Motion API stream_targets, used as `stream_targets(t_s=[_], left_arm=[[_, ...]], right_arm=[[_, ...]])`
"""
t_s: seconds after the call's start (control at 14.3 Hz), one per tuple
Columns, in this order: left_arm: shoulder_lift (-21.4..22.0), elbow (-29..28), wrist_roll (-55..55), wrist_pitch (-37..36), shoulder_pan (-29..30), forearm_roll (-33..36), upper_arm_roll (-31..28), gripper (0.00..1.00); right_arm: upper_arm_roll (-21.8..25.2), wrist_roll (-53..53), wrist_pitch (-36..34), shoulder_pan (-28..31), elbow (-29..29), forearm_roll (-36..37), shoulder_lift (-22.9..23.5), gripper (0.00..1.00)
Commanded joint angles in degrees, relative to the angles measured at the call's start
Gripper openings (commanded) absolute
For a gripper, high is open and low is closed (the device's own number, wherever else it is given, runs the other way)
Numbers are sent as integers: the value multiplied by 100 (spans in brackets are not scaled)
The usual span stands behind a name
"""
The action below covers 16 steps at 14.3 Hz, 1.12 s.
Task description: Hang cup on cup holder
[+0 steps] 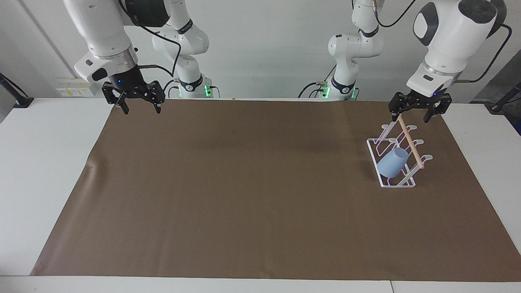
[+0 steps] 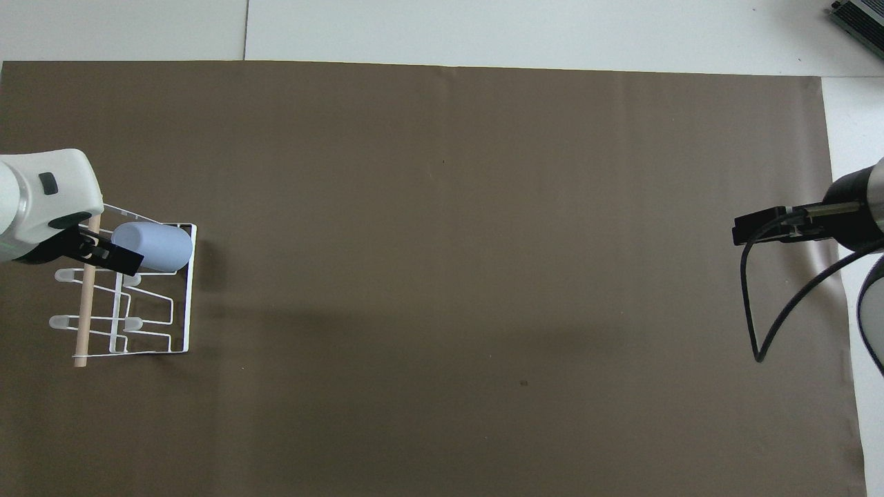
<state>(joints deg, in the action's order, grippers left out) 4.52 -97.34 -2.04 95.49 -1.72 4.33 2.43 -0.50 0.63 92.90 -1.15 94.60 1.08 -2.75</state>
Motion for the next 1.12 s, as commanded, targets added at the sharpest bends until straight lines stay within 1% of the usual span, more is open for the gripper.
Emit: stream_targets(t_s=[0.0, 0.14, 0.35, 0.63, 1.05], left_arm=[[-109, 530, 177, -381, 321, -291, 47, 100], [-170, 689, 177, -583, 409, -336, 47, 100], [-433, 1215, 186, -944, 436, -345, 47, 100], [-382, 1138, 212, -1111, 453, -389, 47, 100], [-311, 989, 195, -1138, 462, -415, 65, 100]], right_arm=[[-47, -98, -79, 36, -12, 111, -6, 100], [-47, -98, -79, 36, -12, 112, -6, 100], [-47, -98, -79, 36, -12, 111, -6, 100], [-47, -98, -79, 36, -12, 111, -6, 100], [-47, -98, -79, 36, -12, 111, -6, 100]])
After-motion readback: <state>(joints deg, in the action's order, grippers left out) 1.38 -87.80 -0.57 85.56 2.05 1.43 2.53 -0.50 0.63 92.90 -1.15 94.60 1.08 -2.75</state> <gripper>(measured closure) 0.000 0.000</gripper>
